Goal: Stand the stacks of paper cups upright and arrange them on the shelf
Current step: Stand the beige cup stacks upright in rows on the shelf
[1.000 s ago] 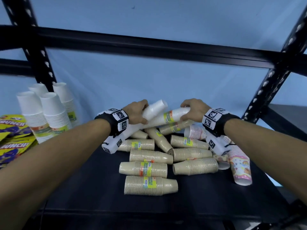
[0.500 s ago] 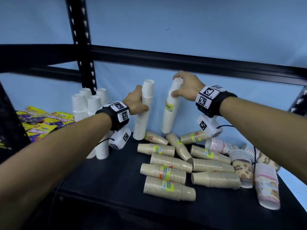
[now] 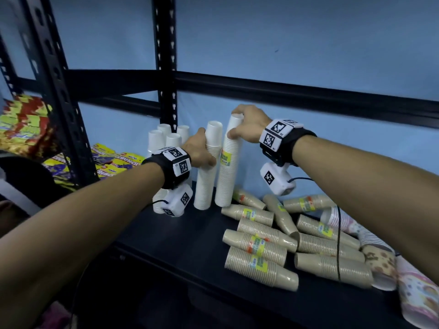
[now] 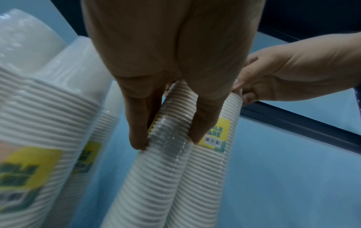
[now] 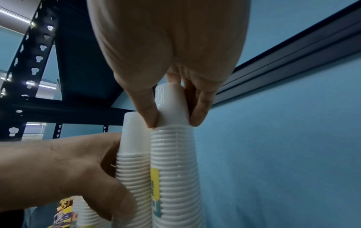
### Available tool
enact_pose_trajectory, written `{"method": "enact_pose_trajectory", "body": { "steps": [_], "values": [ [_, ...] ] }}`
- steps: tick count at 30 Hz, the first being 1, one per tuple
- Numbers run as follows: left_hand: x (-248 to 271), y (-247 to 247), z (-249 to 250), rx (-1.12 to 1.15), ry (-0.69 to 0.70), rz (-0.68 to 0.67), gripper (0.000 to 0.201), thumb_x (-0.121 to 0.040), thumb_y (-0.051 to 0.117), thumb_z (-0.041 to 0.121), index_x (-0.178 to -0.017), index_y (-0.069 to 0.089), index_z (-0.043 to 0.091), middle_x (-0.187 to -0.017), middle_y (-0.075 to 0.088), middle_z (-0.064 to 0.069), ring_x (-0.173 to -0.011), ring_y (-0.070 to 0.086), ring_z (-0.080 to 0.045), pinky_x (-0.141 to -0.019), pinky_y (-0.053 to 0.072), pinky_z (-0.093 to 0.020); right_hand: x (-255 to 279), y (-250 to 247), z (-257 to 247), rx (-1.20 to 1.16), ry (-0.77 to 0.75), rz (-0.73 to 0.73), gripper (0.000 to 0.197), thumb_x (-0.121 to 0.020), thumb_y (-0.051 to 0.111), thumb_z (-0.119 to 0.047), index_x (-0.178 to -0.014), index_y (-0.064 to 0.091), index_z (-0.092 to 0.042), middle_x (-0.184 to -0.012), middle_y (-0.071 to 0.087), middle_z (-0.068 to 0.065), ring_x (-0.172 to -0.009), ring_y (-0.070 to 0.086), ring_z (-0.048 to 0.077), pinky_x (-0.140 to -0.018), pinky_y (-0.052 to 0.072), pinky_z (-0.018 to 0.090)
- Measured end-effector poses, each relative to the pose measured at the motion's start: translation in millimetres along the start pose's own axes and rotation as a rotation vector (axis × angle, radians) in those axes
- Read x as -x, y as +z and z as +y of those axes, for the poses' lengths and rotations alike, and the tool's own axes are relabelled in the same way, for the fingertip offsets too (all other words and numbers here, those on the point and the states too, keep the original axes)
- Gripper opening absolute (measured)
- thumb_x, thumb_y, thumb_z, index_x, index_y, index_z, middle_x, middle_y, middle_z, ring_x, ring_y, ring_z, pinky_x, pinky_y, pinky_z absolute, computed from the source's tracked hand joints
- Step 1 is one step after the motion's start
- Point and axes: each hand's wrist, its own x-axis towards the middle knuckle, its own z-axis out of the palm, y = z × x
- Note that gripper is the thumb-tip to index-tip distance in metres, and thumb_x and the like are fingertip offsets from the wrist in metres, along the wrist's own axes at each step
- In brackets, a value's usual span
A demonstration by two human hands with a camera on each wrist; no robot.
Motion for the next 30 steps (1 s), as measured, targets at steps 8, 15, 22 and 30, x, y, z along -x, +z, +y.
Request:
{"method": "enact_pose_trajectory", "body": {
  "steps": [8, 15, 22, 30],
  "values": [
    [29, 7, -24, 0.020, -0.088, -0.031, 0.072, -0.060, 0.088, 0.018, -0.117, 0.043, 0.015, -0.104, 0.059, -0.005, -0.093, 0.063, -0.025, -0.071, 0.061, -0.043, 15, 36, -6, -0.015, 0.018, -0.125, 0.052, -0.073, 0.078, -0.017, -0.121, 0.058, -0.016, -0.103, 0.056, -0.001, -0.093, 0.056, 0.019, -0.072, 0.042, 0.025],
    [37, 9, -36, 0.075, -0.106, -0.041, 0.081, -0.056, 0.087, 0.025, -0.123, 0.042, 0.021, -0.108, 0.063, -0.005, -0.096, 0.064, -0.025, -0.077, 0.060, -0.045, 23, 55, -5, -0.025, 0.020, -0.186, 0.054, -0.073, 0.077, -0.016, -0.123, 0.056, -0.017, -0.107, 0.057, 0.001, -0.093, 0.056, 0.020, -0.073, 0.044, 0.026],
    [27, -20, -16, 0.036, -0.059, 0.033, 0.070, -0.073, 0.082, 0.027, -0.131, 0.043, 0.019, -0.107, 0.064, -0.008, -0.093, 0.065, -0.025, -0.084, 0.057, -0.041, 18, 43, -14, 0.014, 0.035, -0.108, 0.045, -0.078, 0.073, -0.028, -0.120, 0.060, -0.016, -0.105, 0.055, 0.002, -0.090, 0.055, 0.021, -0.071, 0.042, 0.027],
    [17, -48, 10, -0.242, 0.095, -0.052, 0.042, -0.084, 0.070, 0.018, -0.125, 0.065, 0.017, -0.122, 0.065, -0.001, -0.108, 0.061, -0.018, -0.087, 0.047, -0.027, 14, 33, -20, 0.070, -0.012, -0.158, 0.038, -0.077, 0.077, -0.025, -0.112, 0.068, -0.012, -0.105, 0.065, 0.003, -0.089, 0.060, 0.019, -0.070, 0.045, 0.026]
  ]
}}
